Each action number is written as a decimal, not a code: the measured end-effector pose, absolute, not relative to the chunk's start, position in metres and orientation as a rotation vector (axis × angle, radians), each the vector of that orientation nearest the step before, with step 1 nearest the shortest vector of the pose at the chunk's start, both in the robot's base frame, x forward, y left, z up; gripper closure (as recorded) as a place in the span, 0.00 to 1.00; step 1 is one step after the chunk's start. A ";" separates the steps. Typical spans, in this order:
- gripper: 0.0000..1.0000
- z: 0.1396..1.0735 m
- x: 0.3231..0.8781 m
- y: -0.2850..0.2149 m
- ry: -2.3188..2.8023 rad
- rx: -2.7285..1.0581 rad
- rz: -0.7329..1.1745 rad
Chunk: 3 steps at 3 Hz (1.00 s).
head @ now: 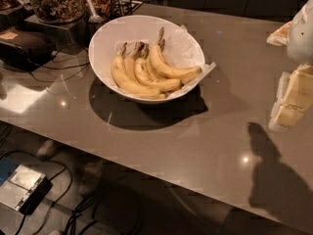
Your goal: Pick banana from white bowl
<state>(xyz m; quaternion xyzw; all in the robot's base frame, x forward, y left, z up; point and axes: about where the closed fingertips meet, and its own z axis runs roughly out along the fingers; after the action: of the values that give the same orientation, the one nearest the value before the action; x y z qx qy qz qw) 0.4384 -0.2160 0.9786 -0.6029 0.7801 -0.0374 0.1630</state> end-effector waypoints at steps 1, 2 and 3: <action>0.00 0.979 0.438 -0.216 2.225 -1.720 -0.107; 0.00 0.980 0.441 -0.212 2.240 -1.684 -0.112; 0.00 0.979 0.457 -0.196 2.316 -1.646 -0.126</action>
Offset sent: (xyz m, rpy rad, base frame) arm 0.0065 0.0072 -0.0015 0.0153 0.0049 -0.0635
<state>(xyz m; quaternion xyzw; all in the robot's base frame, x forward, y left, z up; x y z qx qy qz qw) 0.4570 -0.1964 0.9785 -0.5723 0.8053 -0.0438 0.1484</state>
